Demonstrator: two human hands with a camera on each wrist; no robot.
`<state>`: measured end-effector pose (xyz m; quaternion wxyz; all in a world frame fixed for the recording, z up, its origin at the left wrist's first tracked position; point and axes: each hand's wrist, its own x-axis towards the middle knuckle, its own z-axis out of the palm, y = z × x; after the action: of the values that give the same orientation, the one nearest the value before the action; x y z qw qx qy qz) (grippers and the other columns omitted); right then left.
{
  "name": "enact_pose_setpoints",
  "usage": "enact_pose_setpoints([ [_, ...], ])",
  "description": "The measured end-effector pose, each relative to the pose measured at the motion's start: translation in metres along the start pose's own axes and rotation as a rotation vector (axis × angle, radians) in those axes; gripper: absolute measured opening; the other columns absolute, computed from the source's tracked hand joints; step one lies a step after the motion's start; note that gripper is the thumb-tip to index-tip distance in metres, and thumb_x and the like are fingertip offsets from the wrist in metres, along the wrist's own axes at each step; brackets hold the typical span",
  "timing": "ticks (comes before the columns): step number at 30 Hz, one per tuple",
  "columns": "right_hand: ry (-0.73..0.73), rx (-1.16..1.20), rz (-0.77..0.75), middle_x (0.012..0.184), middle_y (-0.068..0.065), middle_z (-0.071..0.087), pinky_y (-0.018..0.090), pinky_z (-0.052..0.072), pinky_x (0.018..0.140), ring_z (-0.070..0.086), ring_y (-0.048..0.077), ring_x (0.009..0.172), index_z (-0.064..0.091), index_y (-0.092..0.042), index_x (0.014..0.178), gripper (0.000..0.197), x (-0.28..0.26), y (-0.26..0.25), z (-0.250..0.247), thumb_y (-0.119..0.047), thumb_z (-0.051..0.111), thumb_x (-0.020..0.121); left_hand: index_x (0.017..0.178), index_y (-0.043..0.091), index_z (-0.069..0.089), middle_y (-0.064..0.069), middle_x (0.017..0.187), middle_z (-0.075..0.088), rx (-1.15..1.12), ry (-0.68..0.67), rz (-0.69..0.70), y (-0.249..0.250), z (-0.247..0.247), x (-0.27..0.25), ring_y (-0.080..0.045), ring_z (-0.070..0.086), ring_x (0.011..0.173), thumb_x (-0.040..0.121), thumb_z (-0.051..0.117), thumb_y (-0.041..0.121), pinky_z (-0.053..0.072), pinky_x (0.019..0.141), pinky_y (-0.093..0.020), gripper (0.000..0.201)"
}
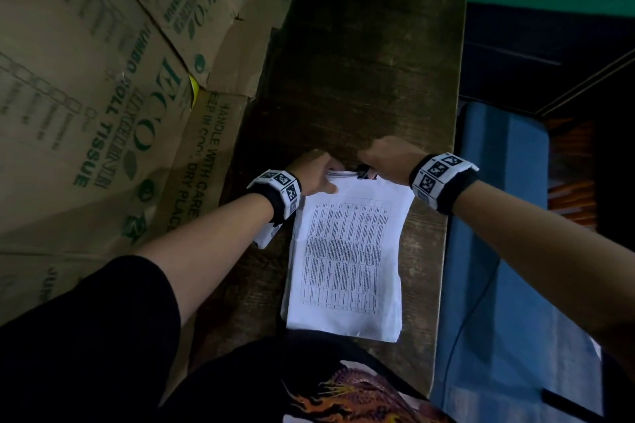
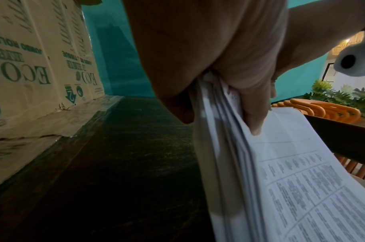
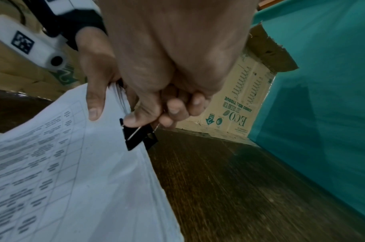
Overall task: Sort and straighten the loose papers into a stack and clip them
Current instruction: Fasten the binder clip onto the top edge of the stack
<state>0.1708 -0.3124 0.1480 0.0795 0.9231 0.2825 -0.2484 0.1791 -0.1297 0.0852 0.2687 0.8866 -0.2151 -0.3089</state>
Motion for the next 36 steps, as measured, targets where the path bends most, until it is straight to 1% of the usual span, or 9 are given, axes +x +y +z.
enact_pose_setpoints([
  [9,0.019,-0.169,-0.15,0.096,0.008,0.07,0.029,0.035,0.065,0.064,0.026,0.089,0.06,-0.008,0.111,0.017,0.003,-0.006,0.003,-0.014,0.052,0.096,0.114,0.016,0.068,-0.002,0.115,0.07,-0.027,-0.013,0.009,-0.002,-0.001,-0.001,-0.017,0.065,0.103,0.076,0.079,0.021,0.051,0.094,-0.037,0.04],
  [14,0.01,-0.093,-0.14,0.097,0.01,0.069,0.029,0.033,0.064,0.063,0.027,0.088,0.06,-0.008,0.109,0.017,0.003,-0.004,0.005,-0.015,0.054,0.095,0.11,0.016,0.07,-0.001,0.112,0.07,-0.077,-0.048,0.02,-0.005,-0.004,-0.002,-0.015,0.064,0.1,0.077,0.077,0.021,0.048,0.087,-0.028,0.034],
  [18,-0.001,0.055,-0.07,0.104,0.007,0.065,0.031,0.042,0.065,0.061,0.026,0.088,0.06,-0.013,0.106,0.016,0.004,-0.004,0.011,-0.022,0.058,0.093,0.113,0.019,0.068,-0.001,0.115,0.069,-0.108,-0.08,0.002,-0.005,-0.005,-0.002,-0.017,0.063,0.102,0.078,0.077,0.023,0.048,0.091,-0.032,0.037],
  [22,0.272,0.078,-0.029,0.11,0.008,0.054,0.038,0.045,0.077,0.054,0.026,0.098,0.057,-0.013,0.109,0.038,0.002,-0.002,0.026,-0.024,0.075,0.078,0.117,0.017,0.067,0.0,0.116,0.068,-0.156,-0.097,-0.027,-0.004,-0.006,0.002,-0.017,0.063,0.105,0.077,0.078,0.019,0.046,0.092,-0.03,0.041],
  [26,0.475,0.362,0.05,0.085,0.01,0.059,0.034,0.043,0.062,0.059,0.031,0.076,0.063,-0.007,0.081,0.005,-0.002,-0.005,0.054,-0.003,0.066,0.081,0.116,0.015,0.066,0.005,0.114,0.064,-0.447,0.09,-0.052,-0.014,-0.002,-0.004,-0.012,0.058,0.109,0.072,0.08,0.006,0.046,0.092,-0.028,0.048],
  [28,0.53,0.526,0.136,0.081,0.01,0.059,0.035,0.045,0.062,0.058,0.031,0.074,0.063,-0.005,0.077,0.007,-0.004,-0.005,0.069,-0.001,0.065,0.082,0.122,0.014,0.061,-0.001,0.122,0.061,-0.682,0.216,-0.115,-0.025,0.012,-0.012,-0.015,0.056,0.113,0.068,0.082,0.002,0.047,0.095,-0.032,0.059],
  [30,0.609,0.623,0.186,0.077,0.011,0.059,0.042,0.049,0.062,0.058,0.031,0.071,0.063,-0.003,0.073,0.009,-0.007,-0.009,0.083,0.002,0.065,0.08,0.117,0.013,0.062,-0.008,0.12,0.064,-0.921,0.254,-0.19,-0.028,0.031,-0.018,-0.021,0.06,0.111,0.07,0.081,0.0,0.05,0.096,-0.037,0.053],
  [34,0.711,0.649,0.198,0.075,0.015,0.057,0.042,0.051,0.06,0.058,0.033,0.071,0.06,0.0,0.069,0.015,-0.018,-0.035,0.107,-0.001,0.054,0.083,0.094,0.018,0.068,0.002,0.092,0.07,-0.987,0.328,-0.285,-0.018,0.051,-0.016,-0.014,0.066,0.085,0.08,0.075,0.012,0.051,0.063,-0.025,0.017],
  [36,0.681,0.646,0.207,0.083,0.015,0.059,0.042,0.052,0.064,0.06,0.034,0.078,0.061,-0.001,0.074,0.014,-0.02,-0.042,0.12,-0.008,0.057,0.086,0.097,0.015,0.068,0.001,0.093,0.07,-1.021,0.35,-0.274,-0.015,0.052,-0.013,-0.011,0.065,0.082,0.08,0.075,0.011,0.05,0.067,-0.028,0.019],
])
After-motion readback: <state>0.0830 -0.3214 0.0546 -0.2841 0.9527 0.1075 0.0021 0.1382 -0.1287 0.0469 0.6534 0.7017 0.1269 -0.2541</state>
